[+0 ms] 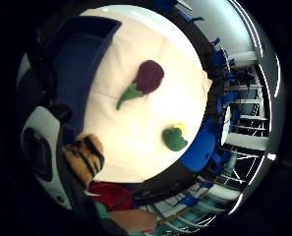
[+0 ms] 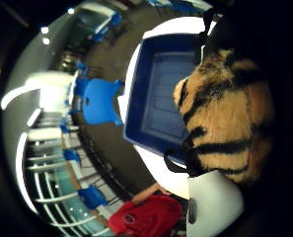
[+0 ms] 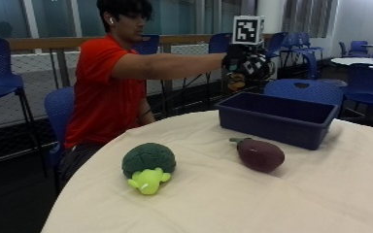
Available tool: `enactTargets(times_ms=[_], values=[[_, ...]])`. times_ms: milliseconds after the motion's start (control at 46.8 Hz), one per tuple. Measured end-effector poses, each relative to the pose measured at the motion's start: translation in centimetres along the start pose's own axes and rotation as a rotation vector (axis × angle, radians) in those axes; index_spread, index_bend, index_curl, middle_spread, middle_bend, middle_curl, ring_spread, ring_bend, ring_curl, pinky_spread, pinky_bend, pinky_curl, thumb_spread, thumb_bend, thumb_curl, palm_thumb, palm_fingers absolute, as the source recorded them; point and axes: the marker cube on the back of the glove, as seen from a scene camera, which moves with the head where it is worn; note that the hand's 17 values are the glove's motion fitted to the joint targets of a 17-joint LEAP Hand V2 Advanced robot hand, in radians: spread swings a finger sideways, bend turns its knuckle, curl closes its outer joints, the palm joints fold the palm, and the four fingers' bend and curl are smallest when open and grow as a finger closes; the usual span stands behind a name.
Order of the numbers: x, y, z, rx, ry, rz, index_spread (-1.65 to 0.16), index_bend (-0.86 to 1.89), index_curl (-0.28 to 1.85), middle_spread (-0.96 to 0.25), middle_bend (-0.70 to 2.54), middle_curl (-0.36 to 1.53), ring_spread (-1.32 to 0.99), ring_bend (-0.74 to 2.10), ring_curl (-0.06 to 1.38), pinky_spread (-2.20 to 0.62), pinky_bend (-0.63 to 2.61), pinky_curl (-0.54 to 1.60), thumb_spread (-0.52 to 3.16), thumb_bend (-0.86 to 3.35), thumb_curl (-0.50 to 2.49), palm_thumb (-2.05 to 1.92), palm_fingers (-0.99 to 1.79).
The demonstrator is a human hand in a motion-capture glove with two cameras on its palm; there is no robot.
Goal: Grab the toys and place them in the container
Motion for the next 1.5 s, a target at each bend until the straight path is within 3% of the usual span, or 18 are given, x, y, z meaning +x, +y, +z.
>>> enactTargets(times_ms=[171,256,385,449,491,513,556,705,833,962,1261,1496], values=[[-4.4,-6.0,1.9,0.027,0.128,-0.065,-0.43,0.16,0.2,-0.48,0.4,0.49,-0.48,1.02,0.47,-0.46,1.09,0.44,0.67,0.05,0.82,0.68,0.97],[-6.1,-6.9,2.7,0.018,0.067,-0.103,-0.43,0.16,0.2,-0.49,0.39,0.51,-0.47,1.01,0.47,-0.46,1.09,0.44,0.66,0.04,0.84,0.68,0.96],[-6.8,-7.4,4.3,-0.026,0.084,-0.032,-0.44,0.15,0.2,-0.49,0.32,0.51,-0.47,0.99,0.48,-0.47,1.07,0.44,0.67,0.02,0.86,0.67,0.85],[-5.4,-6.9,5.2,-0.055,0.191,-0.061,-0.44,0.06,0.18,-0.43,0.17,0.48,-0.45,0.97,0.48,-0.46,1.19,0.48,0.87,-0.05,0.81,0.5,0.62],[-4.1,-6.4,5.8,-0.054,0.247,-0.097,-0.42,0.08,0.19,-0.34,0.08,0.44,-0.37,0.77,0.45,-0.41,1.24,0.5,0.93,-0.11,0.73,0.37,0.05],[-3.5,-6.1,6.0,-0.053,0.251,-0.115,-0.42,0.14,0.22,-0.31,0.11,0.45,-0.33,0.7,0.46,-0.38,1.22,0.52,0.96,-0.11,0.7,0.32,-0.11],[-2.7,-5.4,6.2,-0.056,0.216,-0.129,-0.41,0.17,0.22,-0.26,0.13,0.43,-0.26,0.54,0.4,-0.3,1.2,0.49,1.01,-0.11,0.65,0.22,-0.2],[0.9,-2.9,6.3,-0.065,0.053,-0.093,-0.39,0.2,0.24,-0.16,0.12,0.37,-0.13,0.26,0.26,-0.12,1.07,0.4,1.09,-0.08,0.53,0.02,-0.25],[7.5,0.5,8.3,-0.058,0.142,-0.037,-0.38,0.19,0.27,-0.12,0.11,0.33,-0.06,0.16,0.23,-0.03,0.92,0.35,1.11,-0.07,0.46,-0.07,-0.27],[13.2,4.7,10.0,-0.054,0.111,-0.01,-0.36,0.17,0.28,-0.09,0.11,0.3,-0.02,0.14,0.22,0.03,0.83,0.32,1.1,-0.08,0.39,-0.1,-0.26],[27.3,12.7,12.6,-0.098,0.057,0.239,-0.36,0.16,0.3,-0.08,0.12,0.26,0.0,0.13,0.19,0.08,0.76,0.3,1.07,-0.08,0.29,-0.09,-0.24],[34.4,16.7,13.5,-0.146,0.044,0.369,-0.37,0.16,0.3,-0.08,0.13,0.24,0.01,0.13,0.16,0.09,0.74,0.3,1.05,-0.07,0.25,-0.09,-0.23]])
